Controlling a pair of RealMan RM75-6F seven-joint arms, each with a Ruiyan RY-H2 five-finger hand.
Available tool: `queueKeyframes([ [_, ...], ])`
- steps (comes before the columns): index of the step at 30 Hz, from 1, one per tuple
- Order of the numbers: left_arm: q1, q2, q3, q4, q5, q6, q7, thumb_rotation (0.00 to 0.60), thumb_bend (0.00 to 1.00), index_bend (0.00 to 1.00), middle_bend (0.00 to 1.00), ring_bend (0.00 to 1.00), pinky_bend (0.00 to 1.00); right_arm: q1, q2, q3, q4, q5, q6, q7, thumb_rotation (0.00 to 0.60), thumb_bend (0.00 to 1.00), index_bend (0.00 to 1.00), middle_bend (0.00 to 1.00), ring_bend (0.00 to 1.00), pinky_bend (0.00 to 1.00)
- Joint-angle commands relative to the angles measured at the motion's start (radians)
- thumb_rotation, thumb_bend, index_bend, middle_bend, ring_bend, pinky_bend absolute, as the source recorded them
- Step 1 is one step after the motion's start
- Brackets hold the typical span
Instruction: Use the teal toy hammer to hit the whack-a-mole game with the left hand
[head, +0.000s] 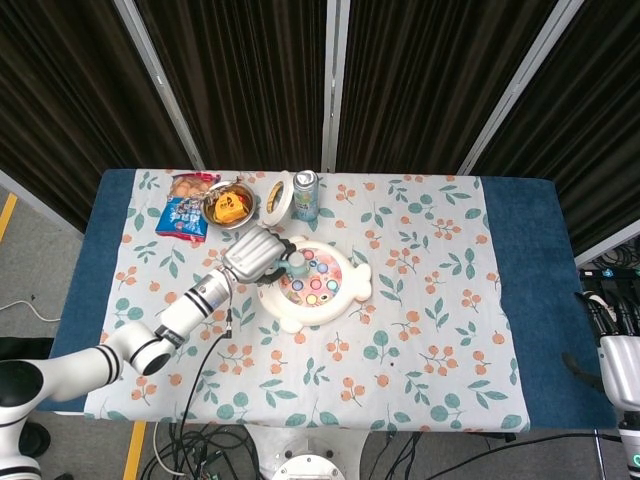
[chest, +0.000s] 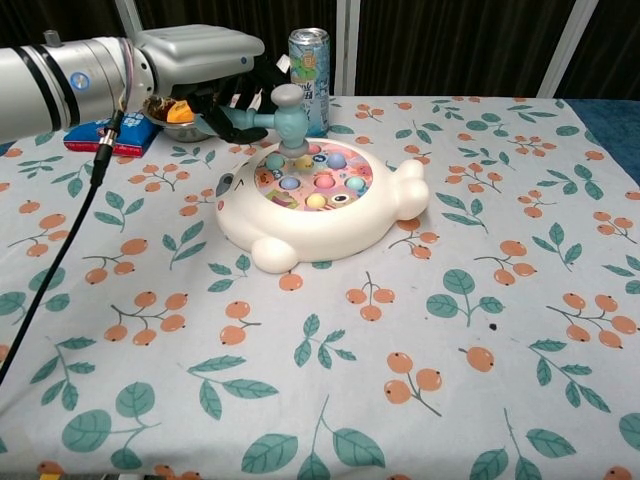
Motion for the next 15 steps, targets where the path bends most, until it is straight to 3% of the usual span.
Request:
queueKeyframes([
  [1, -0.008, -0.016, 0.002, 0.030, -0.015, -0.018, 0.011, 0.600, 0.56, 0.63, 0.72, 0.57, 0.89, -0.002, 0.001, 0.000, 0.000, 0.002, 0.001, 0.000, 0.600, 0.14, 0.10, 0.20, 0.00, 0.01],
  [15, -0.009, -0.027, 0.015, 0.063, -0.033, -0.033, 0.008, 0.600, 0.56, 0.63, 0.72, 0.57, 0.89, -0.010, -0.001, -0.001, 0.001, -0.001, 0.010, 0.002, 0.600, 0.14, 0.10, 0.20, 0.00, 0.01],
])
